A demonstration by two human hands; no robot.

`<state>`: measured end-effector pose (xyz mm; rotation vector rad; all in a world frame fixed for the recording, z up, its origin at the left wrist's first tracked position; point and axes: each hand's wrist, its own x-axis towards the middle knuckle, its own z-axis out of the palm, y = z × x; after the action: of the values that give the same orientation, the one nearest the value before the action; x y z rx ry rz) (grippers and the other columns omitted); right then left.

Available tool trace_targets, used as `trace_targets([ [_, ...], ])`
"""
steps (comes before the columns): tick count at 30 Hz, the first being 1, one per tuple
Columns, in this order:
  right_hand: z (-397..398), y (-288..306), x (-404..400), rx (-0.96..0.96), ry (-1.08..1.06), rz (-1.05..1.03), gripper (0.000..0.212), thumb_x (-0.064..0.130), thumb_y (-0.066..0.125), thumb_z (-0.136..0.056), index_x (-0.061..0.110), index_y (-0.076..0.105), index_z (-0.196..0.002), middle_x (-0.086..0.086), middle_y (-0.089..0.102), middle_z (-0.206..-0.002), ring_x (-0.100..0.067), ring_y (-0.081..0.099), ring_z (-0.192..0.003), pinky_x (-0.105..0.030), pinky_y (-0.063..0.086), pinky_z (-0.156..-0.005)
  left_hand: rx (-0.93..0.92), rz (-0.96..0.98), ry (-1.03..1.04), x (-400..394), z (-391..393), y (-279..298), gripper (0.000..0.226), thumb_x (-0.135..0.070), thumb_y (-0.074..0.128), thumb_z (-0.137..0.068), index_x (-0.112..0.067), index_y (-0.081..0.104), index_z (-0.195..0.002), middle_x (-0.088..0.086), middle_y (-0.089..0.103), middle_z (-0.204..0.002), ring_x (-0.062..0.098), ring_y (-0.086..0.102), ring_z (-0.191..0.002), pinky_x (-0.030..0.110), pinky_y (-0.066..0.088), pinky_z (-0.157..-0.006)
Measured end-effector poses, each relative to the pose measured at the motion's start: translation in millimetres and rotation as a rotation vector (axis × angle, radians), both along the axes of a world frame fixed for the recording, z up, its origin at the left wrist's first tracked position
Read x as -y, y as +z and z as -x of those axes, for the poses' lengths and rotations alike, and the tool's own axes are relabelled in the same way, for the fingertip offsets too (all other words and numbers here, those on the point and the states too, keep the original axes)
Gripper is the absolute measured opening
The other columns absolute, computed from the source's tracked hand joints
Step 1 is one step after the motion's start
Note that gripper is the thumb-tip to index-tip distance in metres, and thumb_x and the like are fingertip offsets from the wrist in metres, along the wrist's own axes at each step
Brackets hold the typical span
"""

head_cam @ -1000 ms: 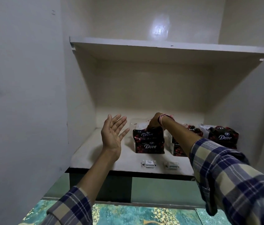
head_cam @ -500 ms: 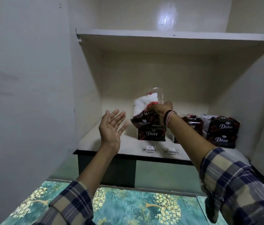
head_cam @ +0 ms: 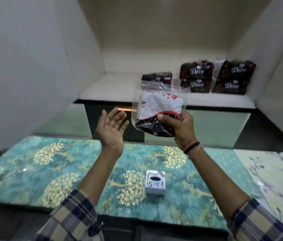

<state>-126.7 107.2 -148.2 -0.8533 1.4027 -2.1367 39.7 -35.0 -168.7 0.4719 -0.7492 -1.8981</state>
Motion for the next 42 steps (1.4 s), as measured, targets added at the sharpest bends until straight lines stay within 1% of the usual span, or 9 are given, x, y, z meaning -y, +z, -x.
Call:
trace_targets([
  [3,-4,-60,-17,0.072,-0.004,-0.082,0.05,0.0,0.088,-0.071,-0.008,0.067,-0.115,-0.018,0.077,-0.1,-0.035,0.074,-0.09,-0.055,0.061,-0.086,0.077,-0.067,0.033,-20,-8,-45,0.051,-0.047,0.053,-0.099,-0.006,0.068,-0.125,0.014,0.074,-0.111,0.027,0.07,-0.11,0.044,0.052,-0.101],
  [8,-18,-136,-34,0.197,-0.023,-0.195,0.05,-0.002,0.086,-0.073,-0.008,0.066,-0.118,-0.023,0.076,-0.105,-0.035,0.077,-0.088,-0.042,0.062,-0.075,0.231,-0.238,0.021,-54,-10,-118,0.042,-0.044,0.054,-0.099,-0.009,0.07,-0.118,0.011,0.074,-0.111,0.028,0.068,-0.117,0.045,0.05,-0.104],
  [14,-31,-193,-22,0.334,-0.097,-0.238,0.06,0.01,0.092,-0.068,-0.007,0.064,-0.118,-0.03,0.073,-0.112,-0.05,0.072,-0.098,-0.065,0.06,-0.079,0.326,-0.36,-0.121,-71,-2,-180,0.04,-0.032,0.061,-0.098,-0.012,0.062,-0.133,0.015,0.063,-0.133,0.031,0.061,-0.125,0.05,0.045,-0.109],
  [18,-43,-217,-4,0.379,-0.153,-0.309,0.068,0.021,0.096,-0.064,-0.007,0.061,-0.115,-0.028,0.073,-0.11,-0.047,0.072,-0.1,-0.059,0.061,-0.085,0.387,-0.352,-0.334,-71,12,-205,0.034,-0.026,0.07,-0.092,-0.01,0.069,-0.123,0.015,0.071,-0.119,0.027,0.068,-0.105,0.042,0.056,-0.09],
  [23,-26,-226,8,0.349,-0.175,-0.374,0.05,0.052,0.079,-0.077,0.009,0.068,-0.1,-0.011,0.071,-0.101,-0.026,0.068,-0.093,-0.046,0.059,-0.084,0.449,-0.39,-0.237,-30,28,-226,0.043,-0.006,0.071,-0.088,0.007,0.063,-0.128,0.022,0.07,-0.116,0.03,0.069,-0.097,0.04,0.058,-0.078],
  [27,21,-223,14,0.347,-0.325,-0.336,0.023,0.018,0.063,-0.096,0.004,0.065,-0.114,-0.014,0.066,-0.109,-0.026,0.064,-0.1,-0.04,0.058,-0.092,0.47,-0.347,-0.227,18,27,-240,0.05,-0.008,0.075,-0.082,0.003,0.064,-0.129,0.02,0.071,-0.117,0.032,0.067,-0.102,0.042,0.058,-0.08],
  [33,46,-228,38,0.145,-0.06,-0.537,0.026,-0.015,0.054,-0.094,-0.006,0.067,-0.115,-0.016,0.075,-0.097,-0.031,0.07,-0.093,-0.029,0.062,-0.085,0.527,-0.256,-0.346,65,27,-257,0.049,-0.013,0.075,-0.082,0.001,0.063,-0.127,0.02,0.07,-0.111,0.036,0.067,-0.1,0.045,0.058,-0.08],
  [40,37,-282,89,0.241,0.304,-0.817,0.048,0.032,0.087,-0.073,-0.001,0.076,-0.105,-0.03,0.072,-0.113,-0.03,0.064,-0.093,-0.047,0.053,-0.092,0.672,-0.339,-0.439,103,21,-307,0.063,-0.019,0.081,-0.076,-0.005,0.059,-0.132,0.025,0.072,-0.114,0.041,0.072,-0.095,0.051,0.062,-0.077],
  [42,24,-301,92,0.335,0.374,-0.897,0.038,0.025,0.087,-0.075,0.0,0.072,-0.101,-0.019,0.076,-0.107,-0.029,0.069,-0.096,-0.045,0.055,-0.096,0.694,-0.374,-0.456,102,14,-320,0.061,-0.02,0.081,-0.075,-0.004,0.061,-0.13,0.023,0.073,-0.109,0.039,0.072,-0.091,0.05,0.061,-0.078],
])
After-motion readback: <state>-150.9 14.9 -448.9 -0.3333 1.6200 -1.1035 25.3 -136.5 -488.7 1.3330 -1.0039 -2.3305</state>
